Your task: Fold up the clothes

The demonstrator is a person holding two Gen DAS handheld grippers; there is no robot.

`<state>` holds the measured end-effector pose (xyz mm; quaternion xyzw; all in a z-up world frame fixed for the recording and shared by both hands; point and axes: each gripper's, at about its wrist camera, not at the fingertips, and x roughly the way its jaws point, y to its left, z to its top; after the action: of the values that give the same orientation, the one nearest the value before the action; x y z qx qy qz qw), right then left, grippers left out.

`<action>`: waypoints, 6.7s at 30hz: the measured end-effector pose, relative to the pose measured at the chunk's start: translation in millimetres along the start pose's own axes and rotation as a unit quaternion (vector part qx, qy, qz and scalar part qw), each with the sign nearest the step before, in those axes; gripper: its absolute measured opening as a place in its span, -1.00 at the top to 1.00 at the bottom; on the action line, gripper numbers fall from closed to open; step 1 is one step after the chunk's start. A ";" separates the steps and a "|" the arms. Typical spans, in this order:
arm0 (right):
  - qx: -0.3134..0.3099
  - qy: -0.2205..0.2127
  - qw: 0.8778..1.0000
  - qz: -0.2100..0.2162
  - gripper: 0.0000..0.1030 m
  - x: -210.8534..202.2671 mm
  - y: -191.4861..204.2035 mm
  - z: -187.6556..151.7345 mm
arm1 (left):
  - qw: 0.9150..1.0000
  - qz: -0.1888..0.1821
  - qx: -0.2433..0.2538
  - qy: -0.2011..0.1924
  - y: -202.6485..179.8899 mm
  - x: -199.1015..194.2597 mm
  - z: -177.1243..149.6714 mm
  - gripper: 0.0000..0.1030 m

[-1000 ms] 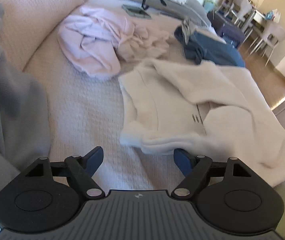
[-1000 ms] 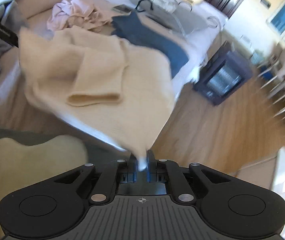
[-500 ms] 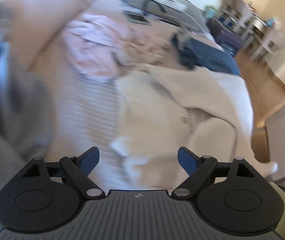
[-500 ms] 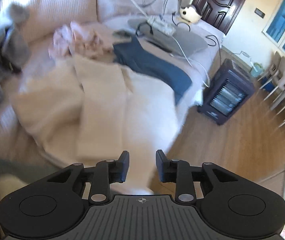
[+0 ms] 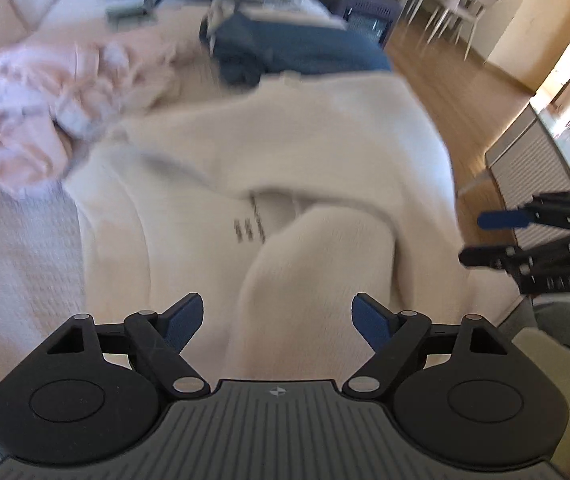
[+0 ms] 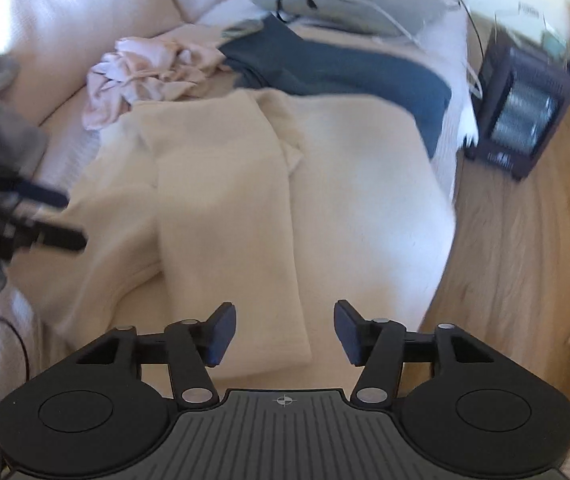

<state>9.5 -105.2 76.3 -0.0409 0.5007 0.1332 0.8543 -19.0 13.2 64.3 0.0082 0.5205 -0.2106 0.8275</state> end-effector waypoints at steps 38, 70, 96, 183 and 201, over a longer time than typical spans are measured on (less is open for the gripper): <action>0.074 -0.031 0.997 0.006 0.57 -29.8 -40.1 -12.8 | 0.989 -0.105 0.095 -0.043 -72.3 -8.3 47.0 -0.11; 0.153 -0.024 0.983 0.096 0.52 45.9 -47.0 80.4 | 0.998 0.032 -0.030 0.040 25.1 22.2 -2.5 -0.28; 0.071 -0.038 0.989 -0.125 0.44 41.9 -38.2 66.2 | 0.999 0.033 -0.031 0.021 31.1 11.6 -21.5 -0.44; -0.011 -0.010 0.999 0.039 0.50 -36.8 15.3 7.5 | 0.992 0.083 -0.033 -0.092 79.6 -33.2 54.5 -0.36; 0.057 0.004 0.998 0.008 -0.24 -6.2 -11.8 -21.3 | 0.999 0.026 -0.005 -0.032 -2.0 -24.9 -6.0 -0.47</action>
<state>-8.3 -122.0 70.3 0.0116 0.5116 0.1108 0.8519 -34.1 21.3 83.4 0.0108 0.4941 -0.1865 0.8491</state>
